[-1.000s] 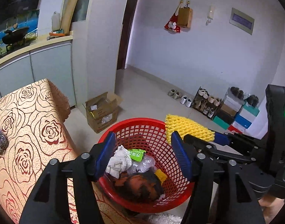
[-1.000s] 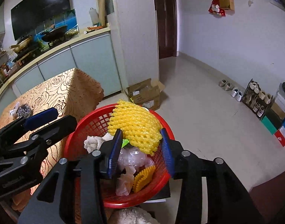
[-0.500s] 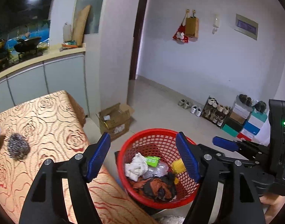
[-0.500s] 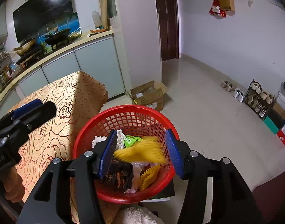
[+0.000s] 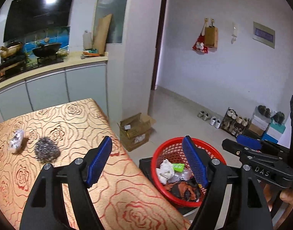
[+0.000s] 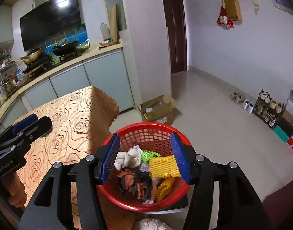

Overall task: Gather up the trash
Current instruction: 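Move both open tools back over the wrapper and steel wool on the table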

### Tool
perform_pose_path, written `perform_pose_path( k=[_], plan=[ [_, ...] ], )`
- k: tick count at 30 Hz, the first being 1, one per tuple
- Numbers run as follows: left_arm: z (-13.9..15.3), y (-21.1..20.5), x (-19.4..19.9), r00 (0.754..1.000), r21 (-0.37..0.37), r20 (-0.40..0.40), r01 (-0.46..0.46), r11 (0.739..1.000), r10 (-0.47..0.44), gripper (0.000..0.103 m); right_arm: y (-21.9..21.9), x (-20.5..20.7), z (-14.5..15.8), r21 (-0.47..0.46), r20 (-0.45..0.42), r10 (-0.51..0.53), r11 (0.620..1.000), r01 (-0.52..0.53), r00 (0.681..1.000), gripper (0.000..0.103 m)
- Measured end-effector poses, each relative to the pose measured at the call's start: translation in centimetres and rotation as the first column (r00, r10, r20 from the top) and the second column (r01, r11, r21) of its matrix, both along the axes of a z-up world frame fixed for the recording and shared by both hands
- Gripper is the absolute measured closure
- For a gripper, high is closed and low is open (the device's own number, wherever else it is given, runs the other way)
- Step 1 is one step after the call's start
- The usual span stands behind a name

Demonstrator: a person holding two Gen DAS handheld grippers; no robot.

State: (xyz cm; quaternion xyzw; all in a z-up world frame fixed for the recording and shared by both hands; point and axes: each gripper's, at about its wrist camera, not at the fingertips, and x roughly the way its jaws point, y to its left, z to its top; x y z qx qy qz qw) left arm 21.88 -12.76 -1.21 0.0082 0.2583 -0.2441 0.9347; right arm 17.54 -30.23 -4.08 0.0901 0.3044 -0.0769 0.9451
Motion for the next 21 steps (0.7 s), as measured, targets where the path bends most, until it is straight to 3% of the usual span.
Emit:
perform_pose_path(
  k=[13,21],
  plan=[
    [0.9,6.2,-0.2,0.988,-0.006,0.032,-0.151,0.988,0.151,0.030,5.0,1.4,1.7,-0.010,0.055,0.069,0.998,-0.068,0.996,0.043],
    [0.9,13.5,0.6,0.949,-0.010,0.018,-0.315,0.949,0.315,0.028,9.6,3.8,1.9,0.000,0.055,0.154,0.988,-0.155,0.986,0.043]
  ],
)
